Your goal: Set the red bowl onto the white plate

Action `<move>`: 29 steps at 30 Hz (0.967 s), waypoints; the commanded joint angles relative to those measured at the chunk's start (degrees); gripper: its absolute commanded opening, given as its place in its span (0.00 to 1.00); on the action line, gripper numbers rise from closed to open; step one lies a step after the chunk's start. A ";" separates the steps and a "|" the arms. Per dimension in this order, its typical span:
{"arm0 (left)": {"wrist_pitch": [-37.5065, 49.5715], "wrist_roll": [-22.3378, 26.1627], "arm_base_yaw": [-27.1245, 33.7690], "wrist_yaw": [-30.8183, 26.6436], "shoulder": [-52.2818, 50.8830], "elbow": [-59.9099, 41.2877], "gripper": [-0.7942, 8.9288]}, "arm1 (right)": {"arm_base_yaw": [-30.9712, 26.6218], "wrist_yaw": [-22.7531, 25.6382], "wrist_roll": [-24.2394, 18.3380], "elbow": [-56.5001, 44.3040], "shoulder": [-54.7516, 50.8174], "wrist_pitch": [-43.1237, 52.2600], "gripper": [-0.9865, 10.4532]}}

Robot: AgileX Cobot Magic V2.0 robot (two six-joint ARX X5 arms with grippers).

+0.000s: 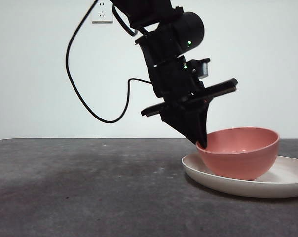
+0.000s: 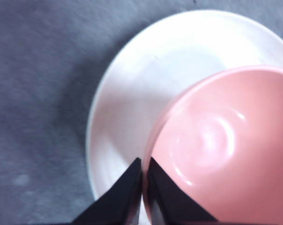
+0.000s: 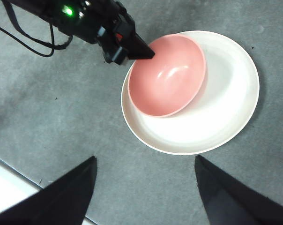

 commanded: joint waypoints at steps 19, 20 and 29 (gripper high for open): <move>-8.72 2.73 -0.59 0.35 0.66 10.67 0.34 | 0.07 1.42 0.39 1.14 0.31 0.33 0.38; -8.72 2.73 -0.35 0.35 -0.33 10.69 0.34 | 0.07 1.42 0.39 1.14 0.31 0.33 0.38; -8.50 2.75 3.96 0.33 -12.70 10.58 0.34 | 0.02 1.64 0.39 1.14 0.31 0.35 0.38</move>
